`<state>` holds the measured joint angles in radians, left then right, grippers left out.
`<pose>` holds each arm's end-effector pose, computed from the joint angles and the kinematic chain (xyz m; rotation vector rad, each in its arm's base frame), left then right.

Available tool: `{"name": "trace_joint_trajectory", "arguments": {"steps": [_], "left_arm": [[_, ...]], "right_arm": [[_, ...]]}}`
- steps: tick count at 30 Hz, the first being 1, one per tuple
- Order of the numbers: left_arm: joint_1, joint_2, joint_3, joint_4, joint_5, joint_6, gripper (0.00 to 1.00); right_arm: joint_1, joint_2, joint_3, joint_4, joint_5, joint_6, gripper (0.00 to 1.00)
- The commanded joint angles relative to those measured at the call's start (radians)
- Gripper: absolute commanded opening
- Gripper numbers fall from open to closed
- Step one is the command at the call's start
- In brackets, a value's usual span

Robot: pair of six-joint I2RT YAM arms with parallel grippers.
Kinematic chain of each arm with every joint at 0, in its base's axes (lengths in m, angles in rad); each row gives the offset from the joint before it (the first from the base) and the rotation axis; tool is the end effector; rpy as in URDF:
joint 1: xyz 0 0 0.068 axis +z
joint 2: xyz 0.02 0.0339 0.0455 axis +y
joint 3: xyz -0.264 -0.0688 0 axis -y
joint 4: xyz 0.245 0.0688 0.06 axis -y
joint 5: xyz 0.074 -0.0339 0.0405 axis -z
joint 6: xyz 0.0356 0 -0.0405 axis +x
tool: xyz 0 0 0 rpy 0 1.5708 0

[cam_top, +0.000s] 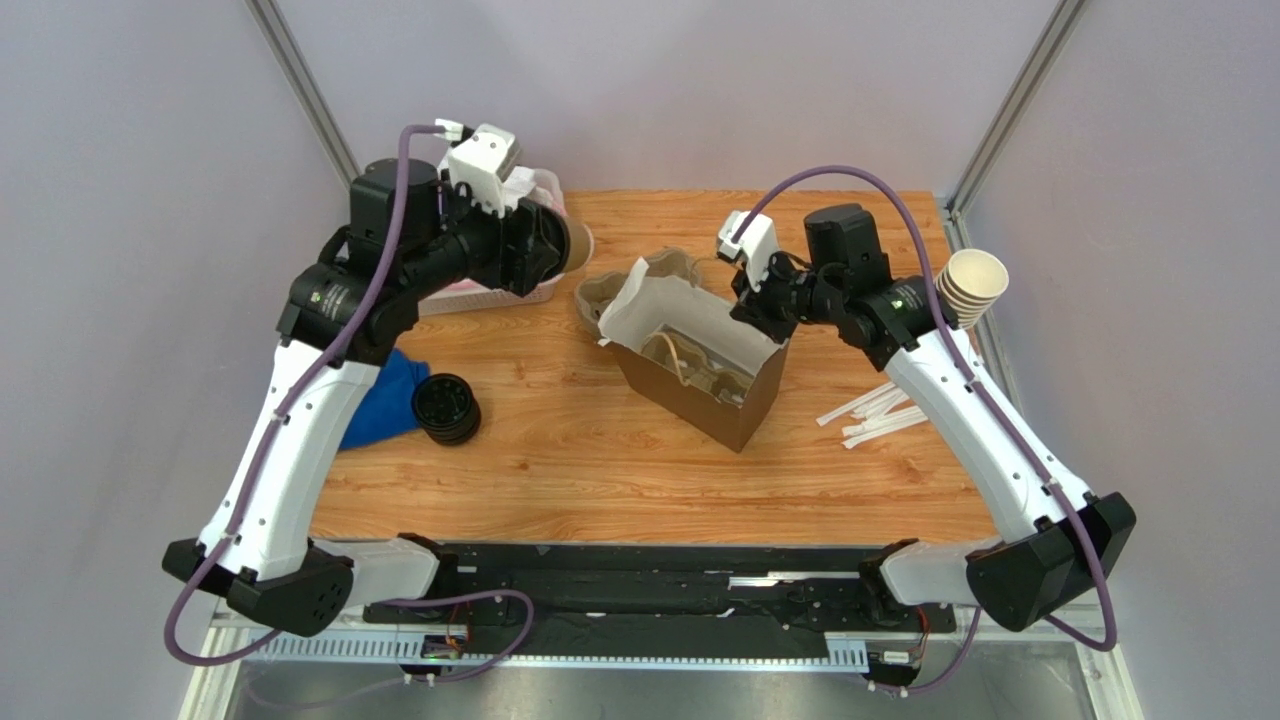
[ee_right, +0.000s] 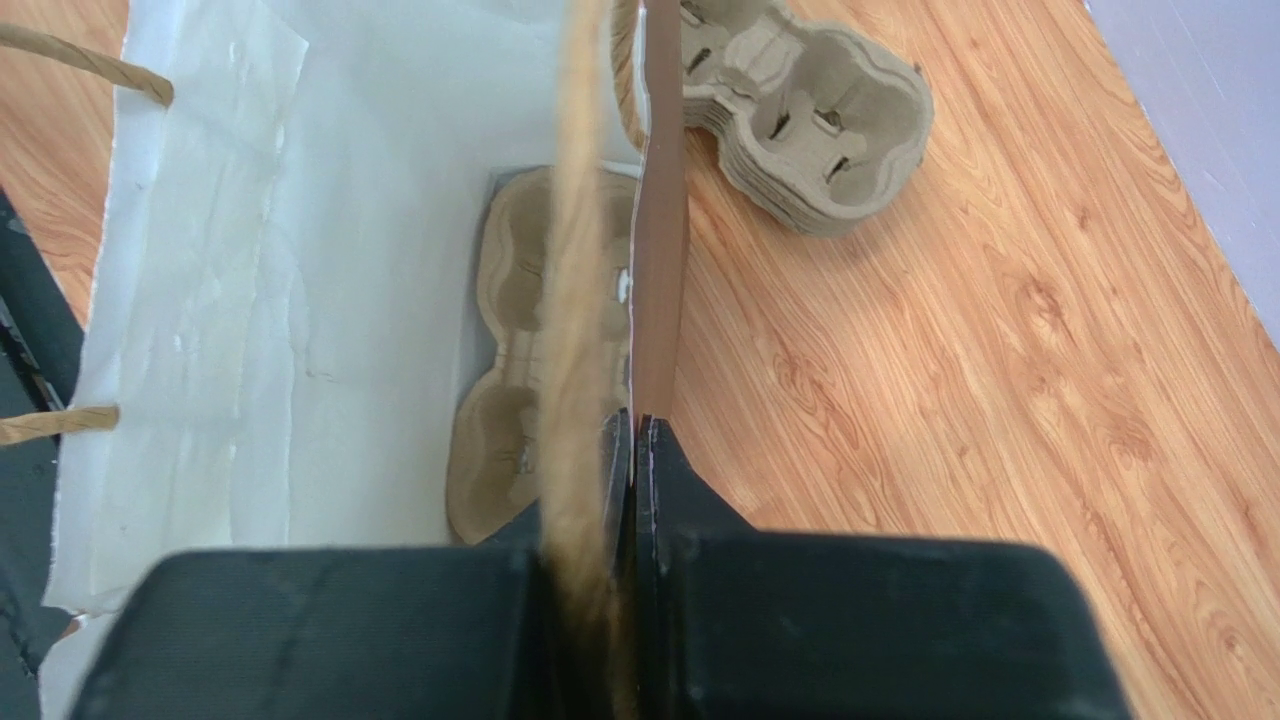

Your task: Pack the takeout coffee

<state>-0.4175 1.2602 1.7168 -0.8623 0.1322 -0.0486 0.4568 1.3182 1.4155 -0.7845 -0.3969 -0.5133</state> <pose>0.2112 -0.0988 0.4836 0.4518 1.9467 -0.4324 0.2404 0.1335 0.3849 -1.2204 1.8632 0.4161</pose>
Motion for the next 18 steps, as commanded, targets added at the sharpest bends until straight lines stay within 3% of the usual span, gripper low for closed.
{"name": "trace_joint_trajectory", "arguments": {"steps": [1, 8, 18], "left_arm": [[-0.076, 0.021, 0.086, 0.034, 0.113, 0.113, 0.07], [-0.266, -0.035, -0.031, 0.1, 0.169, 0.262, 0.0], [-0.388, -0.067, -0.272, 0.216, 0.092, 0.387, 0.0]], "right_arm": [[0.029, -0.043, 0.048, 0.048, -0.017, 0.044, 0.0], [0.063, -0.05, 0.065, 0.06, 0.016, 0.096, 0.0], [0.125, -0.062, 0.031, 0.093, 0.066, 0.173, 0.0]]}}
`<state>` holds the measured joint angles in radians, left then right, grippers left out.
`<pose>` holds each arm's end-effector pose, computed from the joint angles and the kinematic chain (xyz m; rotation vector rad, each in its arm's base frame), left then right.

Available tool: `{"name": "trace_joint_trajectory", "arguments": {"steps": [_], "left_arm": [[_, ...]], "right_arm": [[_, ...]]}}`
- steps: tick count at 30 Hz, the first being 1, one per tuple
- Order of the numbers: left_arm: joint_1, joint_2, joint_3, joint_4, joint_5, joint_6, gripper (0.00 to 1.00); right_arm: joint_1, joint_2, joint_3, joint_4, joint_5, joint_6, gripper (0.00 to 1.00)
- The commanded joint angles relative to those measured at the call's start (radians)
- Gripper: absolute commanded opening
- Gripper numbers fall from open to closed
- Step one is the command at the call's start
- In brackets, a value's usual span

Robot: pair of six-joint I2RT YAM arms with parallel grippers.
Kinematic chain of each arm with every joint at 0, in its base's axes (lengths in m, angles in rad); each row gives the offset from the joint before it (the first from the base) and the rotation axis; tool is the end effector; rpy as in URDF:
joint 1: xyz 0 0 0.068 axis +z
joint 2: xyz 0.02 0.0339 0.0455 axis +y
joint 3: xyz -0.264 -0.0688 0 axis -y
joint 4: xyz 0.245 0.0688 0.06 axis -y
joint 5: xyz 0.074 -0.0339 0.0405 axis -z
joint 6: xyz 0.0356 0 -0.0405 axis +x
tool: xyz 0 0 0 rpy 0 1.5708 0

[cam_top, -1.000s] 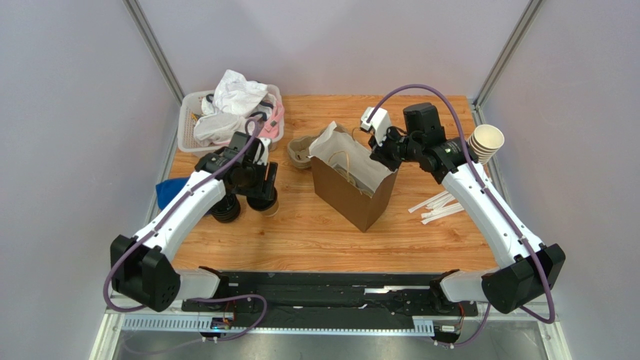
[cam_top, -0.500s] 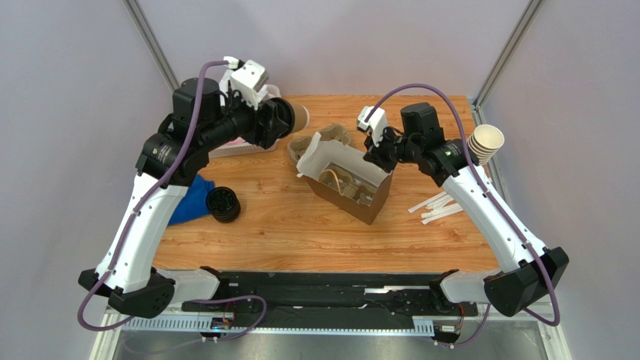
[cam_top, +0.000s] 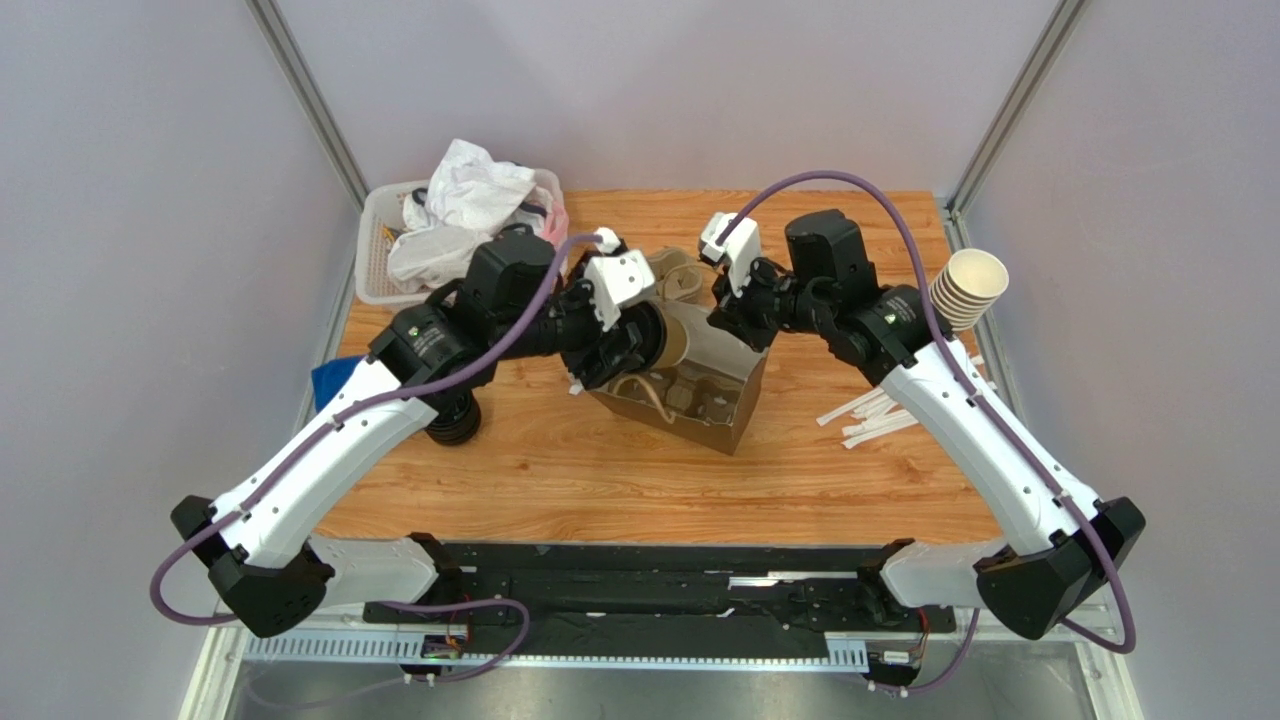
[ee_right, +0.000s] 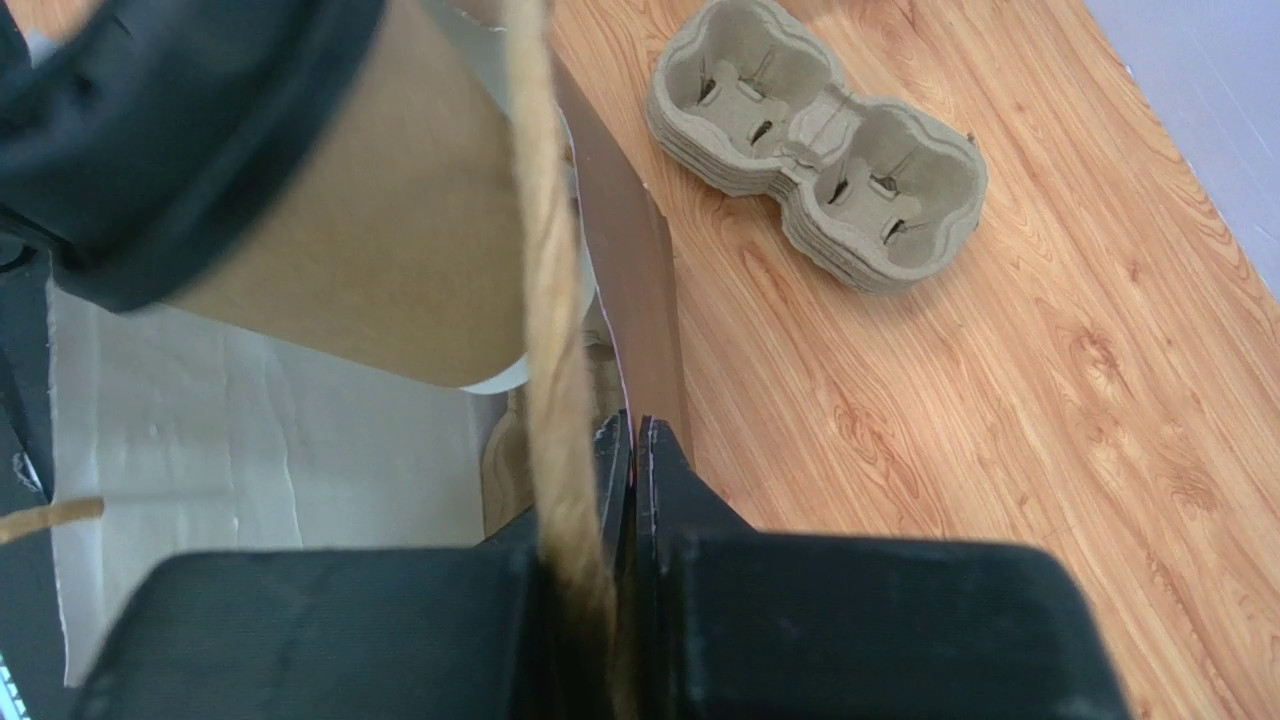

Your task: Pack the takeout coffee

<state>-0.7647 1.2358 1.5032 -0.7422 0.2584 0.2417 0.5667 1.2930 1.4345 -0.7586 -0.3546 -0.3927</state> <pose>0.1742 -0.1797 0.4359 1.1441 1.7373 -0.5875 0.2205 0.1550 0.3992 -1.1827 1.8371 0.4860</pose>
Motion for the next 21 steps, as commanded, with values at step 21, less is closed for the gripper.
{"name": "trace_joint_trajectory", "arguments": {"steps": [21], "left_arm": [[-0.099, -0.102, -0.448, 0.345, -0.222, 0.36, 0.0]], "right_arm": [[0.101, -0.153, -0.131, 0.134, -0.055, 0.077, 0.0]]}}
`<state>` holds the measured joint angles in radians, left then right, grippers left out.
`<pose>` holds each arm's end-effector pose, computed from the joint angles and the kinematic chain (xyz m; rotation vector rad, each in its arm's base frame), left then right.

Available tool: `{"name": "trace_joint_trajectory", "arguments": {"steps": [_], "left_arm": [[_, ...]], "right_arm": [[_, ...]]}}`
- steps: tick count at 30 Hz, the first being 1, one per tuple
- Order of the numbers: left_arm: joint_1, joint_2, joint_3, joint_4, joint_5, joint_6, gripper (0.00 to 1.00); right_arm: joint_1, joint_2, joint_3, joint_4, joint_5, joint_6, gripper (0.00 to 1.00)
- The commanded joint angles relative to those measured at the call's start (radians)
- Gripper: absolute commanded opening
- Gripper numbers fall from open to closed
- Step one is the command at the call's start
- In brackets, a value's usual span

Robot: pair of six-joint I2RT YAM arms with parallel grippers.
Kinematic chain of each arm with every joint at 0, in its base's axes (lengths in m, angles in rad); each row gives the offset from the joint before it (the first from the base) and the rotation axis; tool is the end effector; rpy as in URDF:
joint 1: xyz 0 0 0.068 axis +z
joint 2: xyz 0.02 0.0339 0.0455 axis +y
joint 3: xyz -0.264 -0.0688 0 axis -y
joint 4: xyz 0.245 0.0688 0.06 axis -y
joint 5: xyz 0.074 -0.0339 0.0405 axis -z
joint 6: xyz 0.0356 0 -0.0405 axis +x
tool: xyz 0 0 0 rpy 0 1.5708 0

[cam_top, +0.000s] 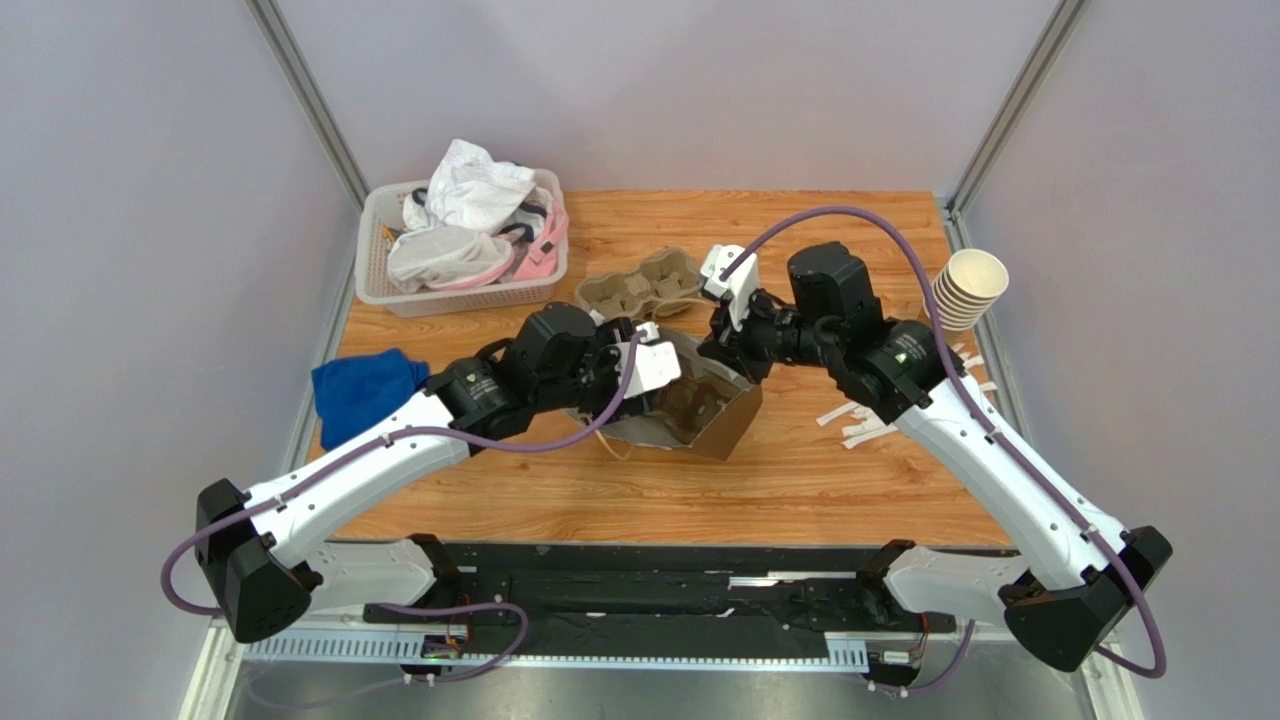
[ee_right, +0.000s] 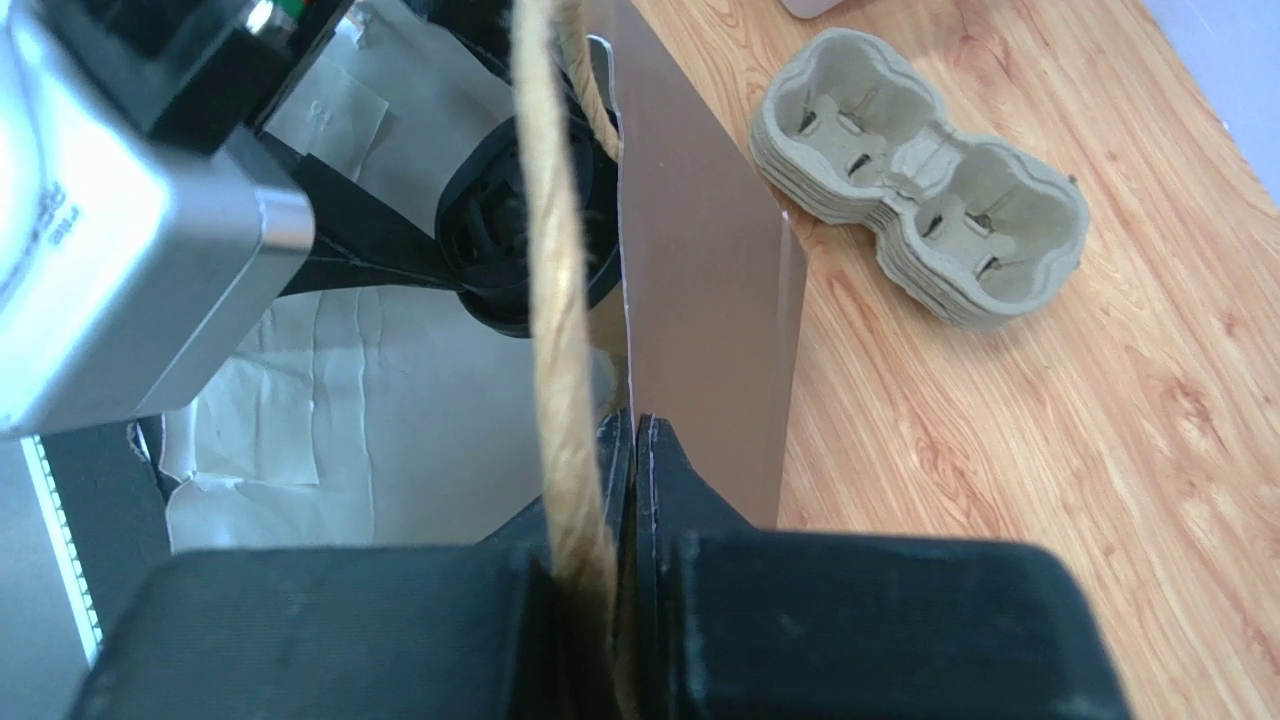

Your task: Pack the takeout coffee

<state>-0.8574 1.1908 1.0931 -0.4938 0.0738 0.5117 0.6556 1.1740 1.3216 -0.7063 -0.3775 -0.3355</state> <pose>0.1699 -0.2003 0.3334 1.4074 1.6566 -0.2782 0.1841 0.1581 0.3956 -1.2113 1.7667 0.5898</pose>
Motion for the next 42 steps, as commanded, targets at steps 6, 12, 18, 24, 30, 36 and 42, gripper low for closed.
{"name": "trace_joint_trajectory", "arguments": {"steps": [6, 12, 18, 24, 30, 36, 42], "left_arm": [[-0.02, -0.094, -0.125, 0.152, -0.051, 0.2, 0.0], [-0.025, -0.099, -0.151, 0.156, 0.012, 0.31, 0.0], [-0.025, -0.082, -0.15, 0.139, 0.052, 0.376, 0.0], [-0.028, -0.05, -0.153, 0.13, 0.041, 0.465, 0.0], [-0.032, 0.001, -0.141, 0.118, -0.028, 0.542, 0.0], [-0.042, -0.02, -0.151, 0.06, -0.038, 0.599, 0.0], [-0.043, -0.01, -0.142, -0.011, -0.072, 0.602, 0.0]], "right_arm": [[0.013, -0.033, -0.056, 0.1, -0.06, 0.039, 0.0], [0.013, -0.028, -0.065, 0.122, -0.066, 0.035, 0.0], [0.013, -0.039, -0.067, 0.152, -0.08, -0.009, 0.0], [0.013, -0.051, -0.084, 0.163, -0.106, -0.042, 0.0], [0.016, -0.042, -0.078, 0.157, -0.147, -0.073, 0.0], [0.022, -0.02, -0.056, 0.148, -0.178, -0.079, 0.0], [0.03, -0.014, -0.048, 0.137, -0.181, -0.092, 0.0]]}}
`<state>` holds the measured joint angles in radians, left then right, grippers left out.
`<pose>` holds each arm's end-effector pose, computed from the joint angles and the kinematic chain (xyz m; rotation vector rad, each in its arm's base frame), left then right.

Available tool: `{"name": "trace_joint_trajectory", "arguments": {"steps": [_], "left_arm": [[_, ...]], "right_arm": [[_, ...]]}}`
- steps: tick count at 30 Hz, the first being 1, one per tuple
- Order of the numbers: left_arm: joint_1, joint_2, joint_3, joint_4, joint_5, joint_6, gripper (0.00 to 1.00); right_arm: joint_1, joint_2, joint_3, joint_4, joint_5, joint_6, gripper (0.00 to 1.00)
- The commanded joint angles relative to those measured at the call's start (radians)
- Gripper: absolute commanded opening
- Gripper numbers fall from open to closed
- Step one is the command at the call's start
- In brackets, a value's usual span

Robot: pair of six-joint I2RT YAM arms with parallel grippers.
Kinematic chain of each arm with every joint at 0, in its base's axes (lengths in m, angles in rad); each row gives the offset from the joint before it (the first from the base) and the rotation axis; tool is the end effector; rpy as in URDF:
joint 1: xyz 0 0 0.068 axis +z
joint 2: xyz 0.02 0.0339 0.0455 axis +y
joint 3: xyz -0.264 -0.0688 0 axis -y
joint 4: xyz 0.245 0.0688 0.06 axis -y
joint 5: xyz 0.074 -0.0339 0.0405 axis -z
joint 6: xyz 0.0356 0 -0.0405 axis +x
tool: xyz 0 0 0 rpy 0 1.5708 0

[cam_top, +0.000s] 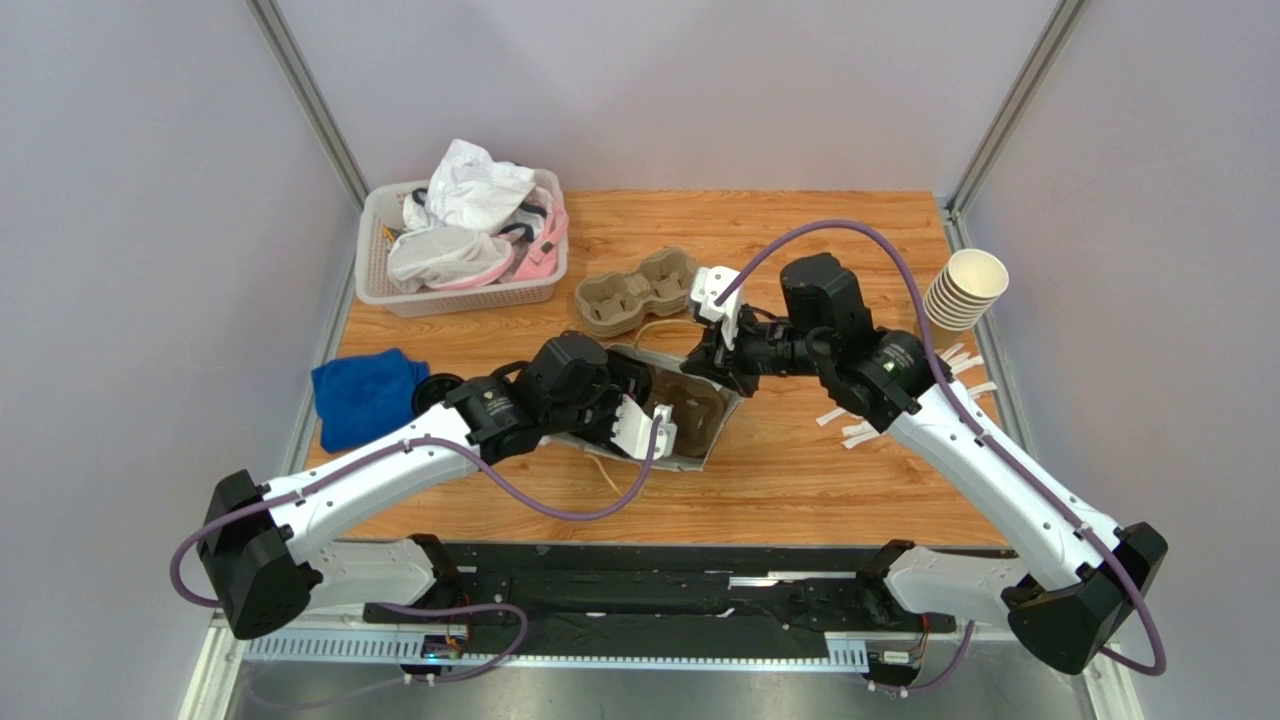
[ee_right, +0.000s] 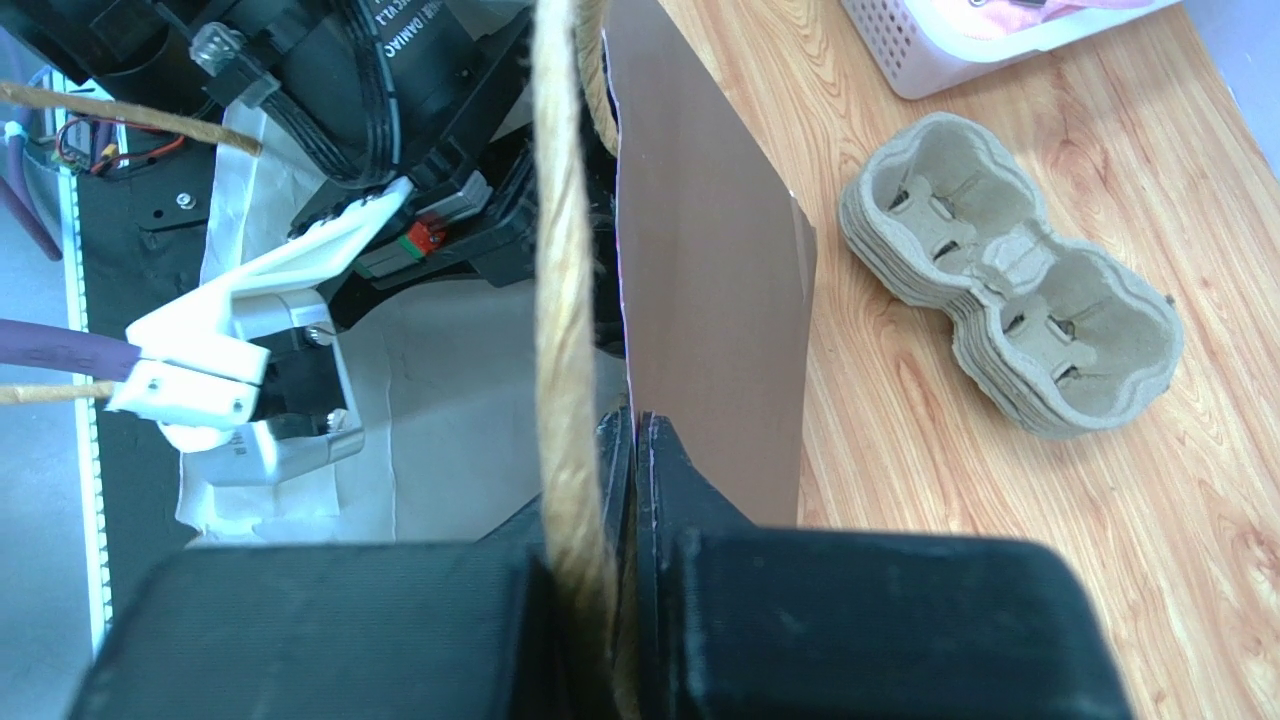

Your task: Pack the takeout coffee

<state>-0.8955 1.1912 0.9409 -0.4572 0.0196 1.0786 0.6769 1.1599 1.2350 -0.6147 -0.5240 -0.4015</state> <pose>0.1605 -0.2016 0.2849 1.9074 1.2476 0.0737 0.1793 0.1669 0.3799 -1.3433 1.6275 0.7165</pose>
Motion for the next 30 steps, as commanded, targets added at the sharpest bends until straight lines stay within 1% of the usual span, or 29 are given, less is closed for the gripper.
{"name": "trace_joint_trajectory", "arguments": {"steps": [1, 2, 7, 13, 22, 25, 30], "left_arm": [[-0.005, -0.01, 0.013, -0.058, -0.017, 0.037, 0.0], [-0.005, -0.012, 0.016, -0.067, -0.045, 0.038, 0.0], [-0.005, 0.014, 0.047, -0.152, -0.047, 0.03, 0.0], [-0.003, 0.086, 0.088, -0.162, -0.075, -0.02, 0.0], [0.018, 0.177, 0.145, -0.193, -0.023, -0.074, 0.0], [0.047, 0.223, 0.188, -0.259, 0.038, -0.069, 0.0], [0.079, 0.303, 0.275, -0.377, 0.072, -0.056, 0.0]], "right_arm": [[0.013, 0.001, 0.038, 0.047, -0.033, -0.03, 0.0], [0.016, 0.003, 0.04, 0.047, -0.033, -0.033, 0.0], [0.036, 0.004, 0.047, 0.046, -0.021, -0.06, 0.0], [0.043, 0.003, 0.047, 0.043, -0.025, -0.074, 0.0], [0.043, 0.003, 0.037, 0.049, -0.027, -0.08, 0.0], [0.041, 0.007, 0.037, 0.05, -0.024, -0.08, 0.0], [0.026, 0.026, 0.047, 0.053, -0.027, -0.079, 0.0]]}}
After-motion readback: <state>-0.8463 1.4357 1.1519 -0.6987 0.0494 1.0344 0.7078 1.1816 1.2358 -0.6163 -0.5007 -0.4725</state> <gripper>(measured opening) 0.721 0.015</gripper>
